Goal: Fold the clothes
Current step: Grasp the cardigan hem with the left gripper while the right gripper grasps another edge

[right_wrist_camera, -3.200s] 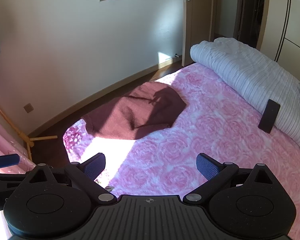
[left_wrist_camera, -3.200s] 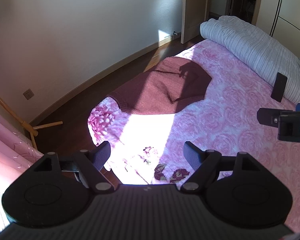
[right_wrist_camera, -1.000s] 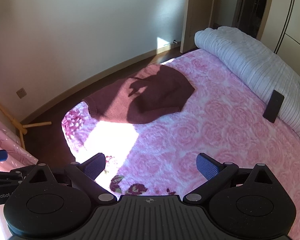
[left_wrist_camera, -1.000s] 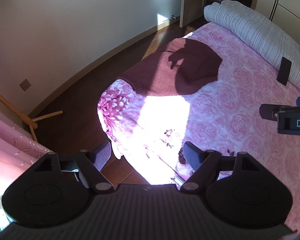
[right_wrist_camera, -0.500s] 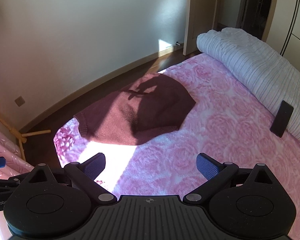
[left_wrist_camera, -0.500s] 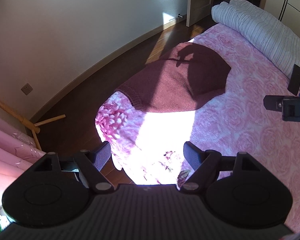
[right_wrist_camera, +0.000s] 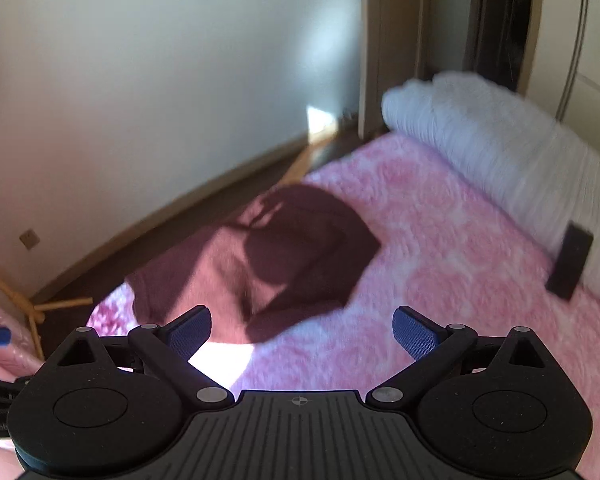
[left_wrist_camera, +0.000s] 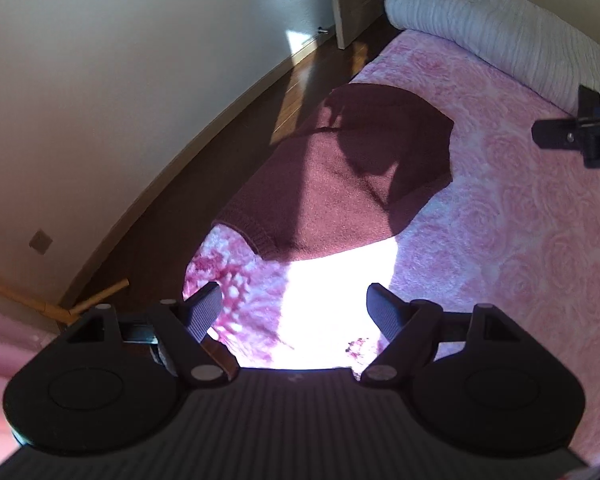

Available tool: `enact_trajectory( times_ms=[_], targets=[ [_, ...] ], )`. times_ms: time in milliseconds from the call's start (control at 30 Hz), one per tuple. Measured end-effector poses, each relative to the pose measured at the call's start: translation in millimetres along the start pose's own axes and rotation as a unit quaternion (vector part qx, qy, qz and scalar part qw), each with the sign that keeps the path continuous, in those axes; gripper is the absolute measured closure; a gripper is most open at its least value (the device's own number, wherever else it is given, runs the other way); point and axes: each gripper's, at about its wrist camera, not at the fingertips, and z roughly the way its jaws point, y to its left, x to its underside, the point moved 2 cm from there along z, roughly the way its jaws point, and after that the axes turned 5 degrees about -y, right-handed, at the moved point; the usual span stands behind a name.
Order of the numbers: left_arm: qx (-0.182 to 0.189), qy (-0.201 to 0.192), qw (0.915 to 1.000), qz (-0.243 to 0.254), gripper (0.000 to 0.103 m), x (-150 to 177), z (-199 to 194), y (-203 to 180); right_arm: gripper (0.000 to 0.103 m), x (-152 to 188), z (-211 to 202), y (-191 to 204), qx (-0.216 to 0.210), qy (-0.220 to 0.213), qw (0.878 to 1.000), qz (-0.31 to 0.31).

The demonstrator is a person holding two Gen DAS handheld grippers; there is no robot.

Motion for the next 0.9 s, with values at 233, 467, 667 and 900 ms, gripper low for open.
enact_trajectory(
  times_ms=[233,467,667,900],
  targets=[
    [0.031,-0.054,0.9753,0.212,0.029,15,89,3,0.003,24,43,36,0.039,0.028,0.987,-0.156],
    [0.055,-0.078,0.9318,0.35,0.034,42,190,9,0.003,81,142,59,0.033,0.087,0.957,-0.273],
    [0.066,-0.117,0.8719,0.471,0.04,74,255,5,0.003,134,220,67,0.005,0.077,0.906,-0.415],
    [0.094,-0.166,0.8639,0.466,0.049,67,269,19,0.004,160,263,68,-0.03,0.029,0.858,-0.512]
  ],
)
